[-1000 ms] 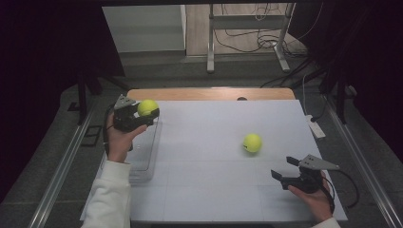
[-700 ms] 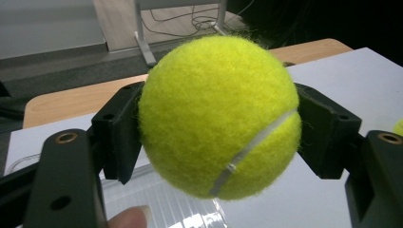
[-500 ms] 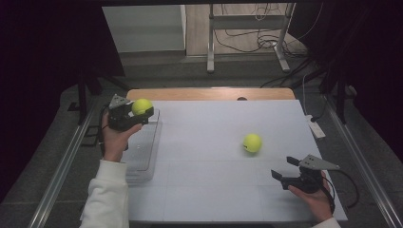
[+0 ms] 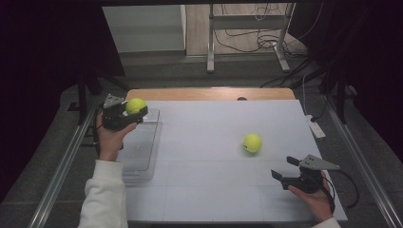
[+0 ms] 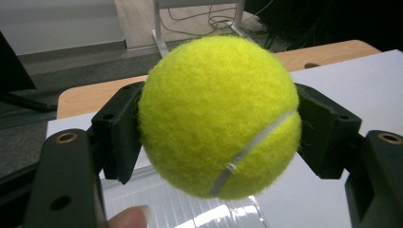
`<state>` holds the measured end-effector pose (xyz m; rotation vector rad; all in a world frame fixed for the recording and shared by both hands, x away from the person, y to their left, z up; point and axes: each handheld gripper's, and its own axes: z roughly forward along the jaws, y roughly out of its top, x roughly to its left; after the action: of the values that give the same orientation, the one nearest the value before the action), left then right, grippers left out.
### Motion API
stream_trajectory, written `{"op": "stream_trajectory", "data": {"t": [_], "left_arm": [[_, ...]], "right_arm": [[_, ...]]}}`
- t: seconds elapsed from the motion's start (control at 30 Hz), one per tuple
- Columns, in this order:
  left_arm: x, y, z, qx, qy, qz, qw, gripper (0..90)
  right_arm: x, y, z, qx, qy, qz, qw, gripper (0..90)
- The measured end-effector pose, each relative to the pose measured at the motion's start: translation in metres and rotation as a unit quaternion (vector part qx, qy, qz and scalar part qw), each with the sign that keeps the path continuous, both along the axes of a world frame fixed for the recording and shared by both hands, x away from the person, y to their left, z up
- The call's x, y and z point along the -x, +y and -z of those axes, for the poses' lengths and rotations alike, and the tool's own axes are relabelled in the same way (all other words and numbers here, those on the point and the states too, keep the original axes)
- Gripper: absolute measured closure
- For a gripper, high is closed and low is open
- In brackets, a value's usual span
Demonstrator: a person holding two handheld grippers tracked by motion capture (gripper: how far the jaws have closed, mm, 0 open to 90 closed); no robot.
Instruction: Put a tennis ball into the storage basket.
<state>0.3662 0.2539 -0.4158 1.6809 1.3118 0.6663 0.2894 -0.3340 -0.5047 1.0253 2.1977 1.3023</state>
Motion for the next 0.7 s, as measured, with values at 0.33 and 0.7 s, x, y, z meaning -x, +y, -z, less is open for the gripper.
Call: {"op": "stream_trajectory", "data": {"t": [0.33,0.7], "left_arm": [[-0.004,0.009,0.007,0.001,0.014,-0.01,0.9998,26.9],[-0.007,0.017,0.011,-0.009,0.027,-0.022,0.9993,26.9]], "right_arm": [[0.0,0.0,0.0,0.0,0.0,0.0,1.0,14.4],[0.0,0.0,0.0,0.0,0.001,0.0,1.0,14.4]]}}
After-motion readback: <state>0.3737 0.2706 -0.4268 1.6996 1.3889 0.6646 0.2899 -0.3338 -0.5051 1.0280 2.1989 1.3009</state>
